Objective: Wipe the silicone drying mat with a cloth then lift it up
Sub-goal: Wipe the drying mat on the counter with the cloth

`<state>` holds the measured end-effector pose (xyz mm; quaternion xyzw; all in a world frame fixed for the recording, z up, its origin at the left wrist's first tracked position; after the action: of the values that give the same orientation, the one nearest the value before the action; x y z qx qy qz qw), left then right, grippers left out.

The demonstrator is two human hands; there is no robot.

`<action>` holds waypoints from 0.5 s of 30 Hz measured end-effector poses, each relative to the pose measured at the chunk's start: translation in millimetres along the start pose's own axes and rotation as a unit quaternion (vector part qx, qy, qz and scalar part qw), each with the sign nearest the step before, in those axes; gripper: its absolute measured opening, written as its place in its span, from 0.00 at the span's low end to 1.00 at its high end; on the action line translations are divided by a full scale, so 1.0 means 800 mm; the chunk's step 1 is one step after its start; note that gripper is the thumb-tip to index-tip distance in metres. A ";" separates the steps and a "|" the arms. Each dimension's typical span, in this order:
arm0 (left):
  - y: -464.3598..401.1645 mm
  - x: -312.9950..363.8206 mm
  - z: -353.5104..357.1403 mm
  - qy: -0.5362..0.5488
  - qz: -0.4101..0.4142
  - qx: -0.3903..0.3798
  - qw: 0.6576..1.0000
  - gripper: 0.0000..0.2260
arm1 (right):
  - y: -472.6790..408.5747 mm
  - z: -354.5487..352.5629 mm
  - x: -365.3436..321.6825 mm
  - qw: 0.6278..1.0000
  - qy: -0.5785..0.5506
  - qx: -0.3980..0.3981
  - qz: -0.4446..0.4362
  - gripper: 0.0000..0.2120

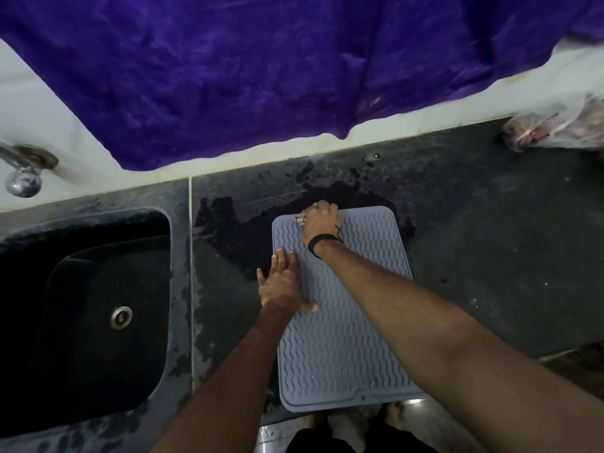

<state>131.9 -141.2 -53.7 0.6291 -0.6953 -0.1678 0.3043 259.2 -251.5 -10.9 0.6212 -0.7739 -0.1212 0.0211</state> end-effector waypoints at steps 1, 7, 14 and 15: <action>-0.001 0.000 0.000 -0.003 0.001 -0.001 1.000 0.63 | 0.002 0.003 -0.014 1.000 0.010 0.003 -0.010 0.18; -0.004 -0.006 0.001 -0.042 -0.019 -0.018 0.999 0.58 | 0.022 0.021 -0.102 0.989 -0.030 -0.034 -0.140 0.17; 0.002 -0.003 -0.004 -0.037 -0.027 -0.007 0.999 0.62 | 0.006 -0.007 0.020 0.997 0.021 -0.014 -0.080 0.27; 0.003 -0.003 -0.005 -0.036 -0.027 -0.008 0.999 0.62 | 0.005 -0.011 0.047 0.998 0.022 -0.018 -0.052 0.27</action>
<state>132.9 -138.0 -49.8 0.6385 -0.6874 -0.2039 0.2796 248.8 -288.4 -5.7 0.6629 -0.7373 -0.1227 0.0431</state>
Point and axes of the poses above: each hand's wrist, its own y-axis away from the middle knuckle, its own z-axis out of the palm, x = y × z, the point moved 10 cm from there along -y, towards the middle knuckle, and after that the axes turned 5 degrees about z, right-handed, at the moved point
